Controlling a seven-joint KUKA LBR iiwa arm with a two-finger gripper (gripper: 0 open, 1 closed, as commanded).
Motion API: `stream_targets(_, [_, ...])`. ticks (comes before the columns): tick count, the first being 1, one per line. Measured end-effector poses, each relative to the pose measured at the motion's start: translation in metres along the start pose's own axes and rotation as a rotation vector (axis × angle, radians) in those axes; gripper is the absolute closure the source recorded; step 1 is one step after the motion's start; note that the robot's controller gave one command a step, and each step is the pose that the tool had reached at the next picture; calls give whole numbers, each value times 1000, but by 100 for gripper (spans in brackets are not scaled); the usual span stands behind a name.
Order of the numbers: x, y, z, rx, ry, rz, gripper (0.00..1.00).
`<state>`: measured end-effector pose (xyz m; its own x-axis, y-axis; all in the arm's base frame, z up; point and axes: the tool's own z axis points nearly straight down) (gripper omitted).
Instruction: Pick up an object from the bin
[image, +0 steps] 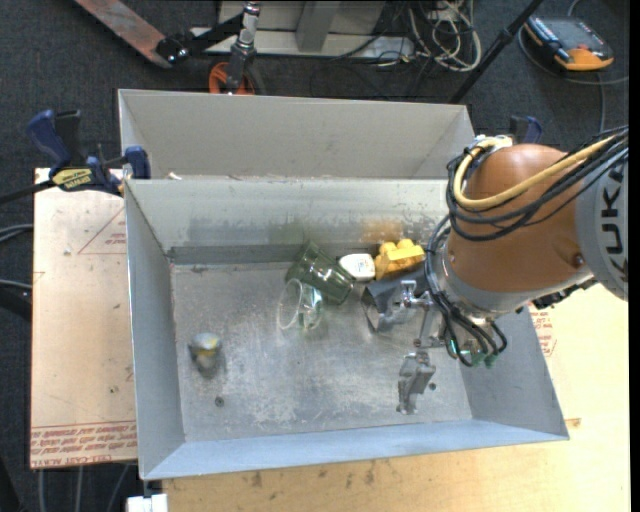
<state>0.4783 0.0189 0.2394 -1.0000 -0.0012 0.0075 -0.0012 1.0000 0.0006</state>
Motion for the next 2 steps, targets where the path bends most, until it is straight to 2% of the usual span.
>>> stream_targets(1, [-1, 0, -4, 0, -8, 1, 0])
stream_targets(2, [-23, -110, 131, 1, -3, -367, 100])
